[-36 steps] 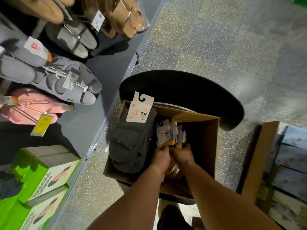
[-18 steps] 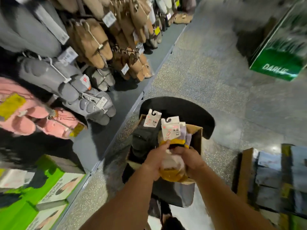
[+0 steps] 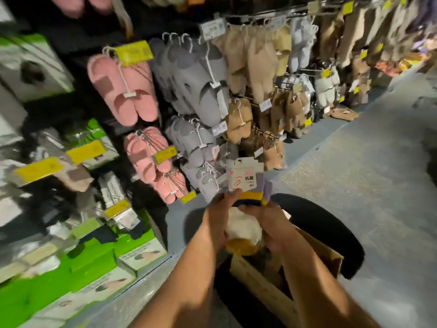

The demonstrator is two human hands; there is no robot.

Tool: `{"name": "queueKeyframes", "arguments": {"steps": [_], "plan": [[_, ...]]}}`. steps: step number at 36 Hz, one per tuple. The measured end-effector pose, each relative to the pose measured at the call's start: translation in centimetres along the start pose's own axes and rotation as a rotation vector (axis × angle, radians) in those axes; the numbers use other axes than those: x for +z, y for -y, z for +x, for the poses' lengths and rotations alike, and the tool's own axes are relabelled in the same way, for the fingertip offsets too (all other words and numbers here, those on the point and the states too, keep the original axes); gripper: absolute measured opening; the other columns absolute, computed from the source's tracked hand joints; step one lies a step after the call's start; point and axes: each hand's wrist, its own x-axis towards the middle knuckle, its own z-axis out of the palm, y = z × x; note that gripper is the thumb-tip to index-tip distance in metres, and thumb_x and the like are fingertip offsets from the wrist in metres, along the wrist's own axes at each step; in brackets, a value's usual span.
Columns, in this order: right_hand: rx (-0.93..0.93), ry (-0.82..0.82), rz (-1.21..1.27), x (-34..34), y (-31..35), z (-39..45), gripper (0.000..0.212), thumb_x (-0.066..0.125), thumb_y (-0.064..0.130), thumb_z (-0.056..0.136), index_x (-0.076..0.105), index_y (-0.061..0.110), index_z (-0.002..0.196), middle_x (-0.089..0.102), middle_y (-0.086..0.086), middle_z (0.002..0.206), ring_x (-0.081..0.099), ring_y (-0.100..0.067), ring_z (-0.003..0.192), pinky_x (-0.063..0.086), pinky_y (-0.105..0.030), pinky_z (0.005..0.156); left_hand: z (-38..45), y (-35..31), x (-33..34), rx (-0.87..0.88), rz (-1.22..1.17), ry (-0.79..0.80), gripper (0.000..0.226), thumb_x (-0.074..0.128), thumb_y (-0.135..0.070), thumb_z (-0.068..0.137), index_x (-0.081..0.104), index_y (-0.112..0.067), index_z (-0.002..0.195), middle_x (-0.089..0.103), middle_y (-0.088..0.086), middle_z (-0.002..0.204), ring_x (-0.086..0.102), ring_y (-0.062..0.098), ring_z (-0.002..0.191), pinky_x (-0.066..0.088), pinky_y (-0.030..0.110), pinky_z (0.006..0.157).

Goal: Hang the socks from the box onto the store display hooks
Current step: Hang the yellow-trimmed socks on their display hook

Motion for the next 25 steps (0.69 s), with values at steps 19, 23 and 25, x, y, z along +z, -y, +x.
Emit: {"name": "queueKeyframes", "arguments": {"steps": [19, 23, 25], "plan": [[-0.087, 0.58, -0.293, 41.0, -24.0, 7.1, 0.039, 0.05, 0.075, 0.086, 0.06, 0.056, 0.119, 0.043, 0.024, 0.149, 0.031, -0.011, 0.143, 0.033, -0.072, 0.103, -30.5, -14.0, -28.4, 0.352, 0.039, -0.543, 0.082, 0.008, -0.061, 0.105, 0.028, 0.003, 0.153, 0.029, 0.024, 0.161, 0.032, 0.03, 0.148, 0.03, 0.029, 0.111], [-0.005, 0.688, -0.141, 48.6, -13.7, -16.6, 0.023, 0.057, 0.021, 0.098, 0.066, 0.011, 0.117, 0.073, 0.002, 0.106, 0.069, 0.002, 0.088, 0.055, -0.015, 0.074, -33.9, -11.4, -40.0, 0.37, 0.247, -0.861, 0.085, 0.052, -0.078, 0.083, 0.053, -0.012, 0.136, 0.062, 0.002, 0.135, 0.06, 0.019, 0.122, 0.044, 0.025, 0.09], [0.009, 0.799, -0.105, 52.1, -15.3, -19.1, 0.03, 0.058, 0.024, 0.097, 0.064, 0.011, 0.123, 0.072, -0.003, 0.116, 0.069, -0.008, 0.102, 0.054, -0.028, 0.089, -36.3, -11.5, -43.4, 0.376, 0.168, -0.908, 0.088, 0.056, -0.074, 0.084, 0.047, -0.01, 0.143, 0.06, 0.003, 0.14, 0.061, 0.013, 0.118, 0.044, 0.018, 0.091]]}}
